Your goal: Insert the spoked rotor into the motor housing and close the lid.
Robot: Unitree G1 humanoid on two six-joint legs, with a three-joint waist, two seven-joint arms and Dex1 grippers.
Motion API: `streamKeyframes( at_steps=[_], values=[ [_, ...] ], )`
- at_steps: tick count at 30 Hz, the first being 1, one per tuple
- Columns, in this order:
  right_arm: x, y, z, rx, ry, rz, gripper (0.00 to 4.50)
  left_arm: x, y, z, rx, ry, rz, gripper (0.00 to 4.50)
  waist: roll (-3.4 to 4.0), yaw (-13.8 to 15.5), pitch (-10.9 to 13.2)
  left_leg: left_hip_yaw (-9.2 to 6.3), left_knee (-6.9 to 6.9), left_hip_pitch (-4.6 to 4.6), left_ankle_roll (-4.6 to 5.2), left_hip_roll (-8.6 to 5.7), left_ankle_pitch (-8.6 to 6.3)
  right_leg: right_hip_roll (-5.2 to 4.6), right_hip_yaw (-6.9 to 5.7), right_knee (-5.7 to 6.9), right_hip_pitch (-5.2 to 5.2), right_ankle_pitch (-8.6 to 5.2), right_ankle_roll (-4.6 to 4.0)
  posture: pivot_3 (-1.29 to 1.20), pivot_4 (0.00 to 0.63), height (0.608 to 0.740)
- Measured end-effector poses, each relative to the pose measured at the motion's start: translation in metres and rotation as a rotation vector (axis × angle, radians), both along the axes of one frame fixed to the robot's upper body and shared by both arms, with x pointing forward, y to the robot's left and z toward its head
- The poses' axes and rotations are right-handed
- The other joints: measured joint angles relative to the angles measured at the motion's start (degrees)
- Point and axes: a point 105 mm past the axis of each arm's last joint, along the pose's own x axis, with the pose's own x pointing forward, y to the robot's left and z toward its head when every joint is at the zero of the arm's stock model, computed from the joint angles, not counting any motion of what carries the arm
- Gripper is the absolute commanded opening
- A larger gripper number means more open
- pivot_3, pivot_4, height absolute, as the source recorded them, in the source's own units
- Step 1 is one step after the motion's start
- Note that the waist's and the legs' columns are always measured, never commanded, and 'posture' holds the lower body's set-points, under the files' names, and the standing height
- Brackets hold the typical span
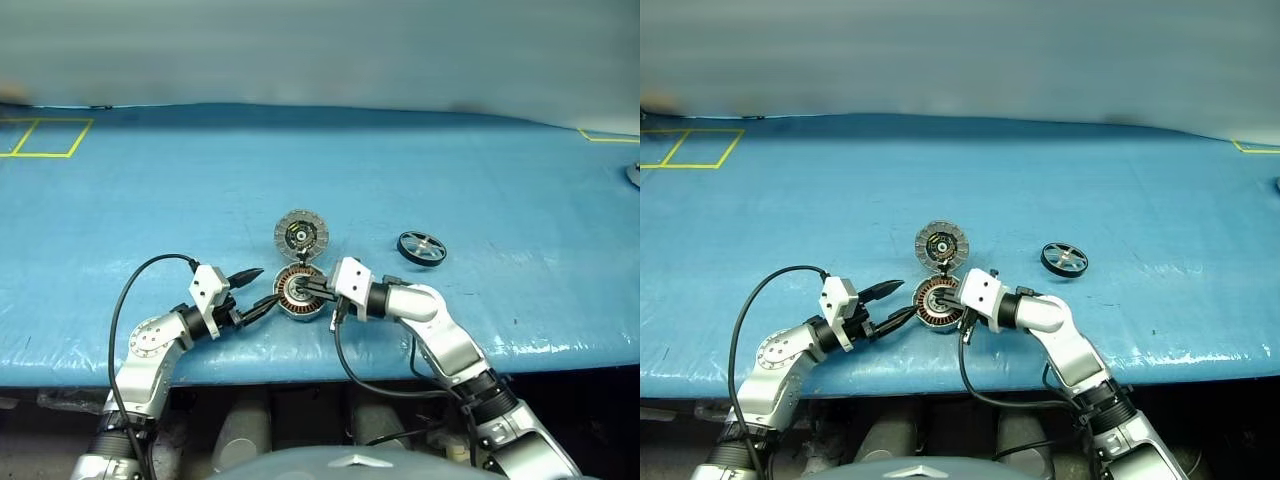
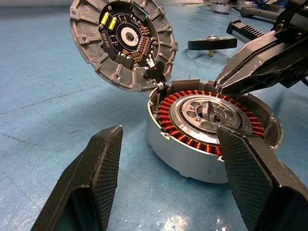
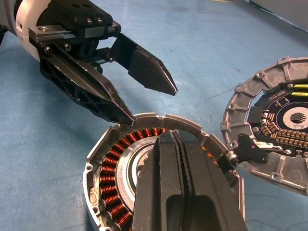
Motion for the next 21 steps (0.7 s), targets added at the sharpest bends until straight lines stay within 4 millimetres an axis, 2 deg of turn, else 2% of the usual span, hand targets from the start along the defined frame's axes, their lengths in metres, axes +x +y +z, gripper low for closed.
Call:
streamKeyframes(
  at_steps=[9, 21],
  values=[
    [0.007, 0.001, -0.012, -0.03, 0.028, -0.021, 0.02, 0.003, 0.004, 0.002, 0.009, -0.017, 0.025, 3.32, 0.0, -0.1, 0.0, 0.0, 0.0, 0.0, 0.0, 0.0, 0.0, 0.0, 0.0, 0.0, 0.01, 0.0, 0.0, 0.0, 0.15, 0.74],
    [0.012, -0.002, -0.011, -0.103, -0.027, -0.024, 0.02, 0.005, 0.009, 0.004, 0.026, -0.031, 0.046, 3.32, 0.01, -0.1, 0.0, 0.0, 0.0, 0.01, 0.0, 0.0, 0.0, 0.0, 0.0, 0.0, 0.01, 0.0, 0.0, 0.0, 0.15, 0.74]
  ],
)
